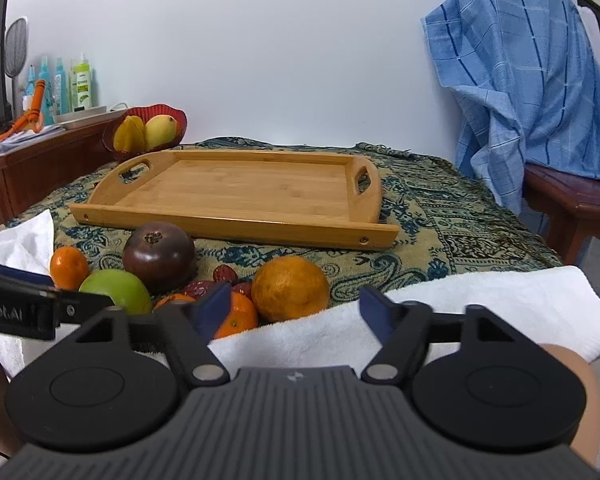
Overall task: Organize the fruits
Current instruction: 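Grasp the green apple with the left tool while the right tool grasps the large orange, then carry the green apple with the left tool while the right tool carries the orange onto the tray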
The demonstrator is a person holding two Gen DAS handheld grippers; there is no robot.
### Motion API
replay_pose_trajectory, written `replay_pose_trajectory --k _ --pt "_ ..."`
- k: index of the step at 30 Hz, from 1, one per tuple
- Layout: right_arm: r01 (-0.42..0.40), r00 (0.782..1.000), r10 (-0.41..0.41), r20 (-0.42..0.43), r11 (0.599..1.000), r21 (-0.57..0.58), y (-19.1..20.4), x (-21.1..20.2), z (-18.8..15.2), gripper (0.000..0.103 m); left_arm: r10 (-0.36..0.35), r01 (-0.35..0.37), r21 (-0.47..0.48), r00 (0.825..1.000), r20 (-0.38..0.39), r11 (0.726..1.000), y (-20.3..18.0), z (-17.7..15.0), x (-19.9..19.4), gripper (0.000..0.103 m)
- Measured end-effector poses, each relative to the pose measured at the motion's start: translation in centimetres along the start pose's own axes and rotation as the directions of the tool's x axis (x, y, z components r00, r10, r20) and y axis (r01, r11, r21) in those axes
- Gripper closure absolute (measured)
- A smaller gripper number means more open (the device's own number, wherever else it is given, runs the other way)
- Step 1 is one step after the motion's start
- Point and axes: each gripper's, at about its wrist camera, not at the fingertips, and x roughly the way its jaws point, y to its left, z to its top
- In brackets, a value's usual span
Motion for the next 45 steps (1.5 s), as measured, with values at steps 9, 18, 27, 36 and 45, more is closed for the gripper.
replay_pose_trajectory --k 9,18,27,36,45 --pt "-0.026 0.999 0.027 -0.024 0.999 0.041 -0.4 2.0 -0.1 0.044 0.003 -0.003 0.019 1.000 -0.020 1.000 -1.4 -0.4 1.1 0.051" --pt "-0.074 0.997 0.078 -0.024 0.991 0.115 -1.5 3.4 -0.2 0.048 0.037 -0.036 0.056 0.999 -0.007 0.998 -2.0 -0.6 2.2 0.048" --pt "-0.090 0.995 0.096 -0.025 0.980 0.179 -2.0 5.0 -0.3 0.048 0.031 -0.031 0.005 1.000 0.001 0.999 -1.4 -0.7 2.6 0.048" --pt "-0.063 0.997 0.054 0.060 0.983 0.171 -1.5 3.7 -0.5 0.050 0.064 -0.064 0.049 0.998 0.003 0.997 -2.4 -0.4 1.6 0.048" --pt "-0.071 0.993 0.047 0.113 0.973 0.220 -2.8 3.2 0.6 0.050 0.090 -0.092 0.051 0.995 0.039 0.994 -1.4 1.8 0.3 0.048"
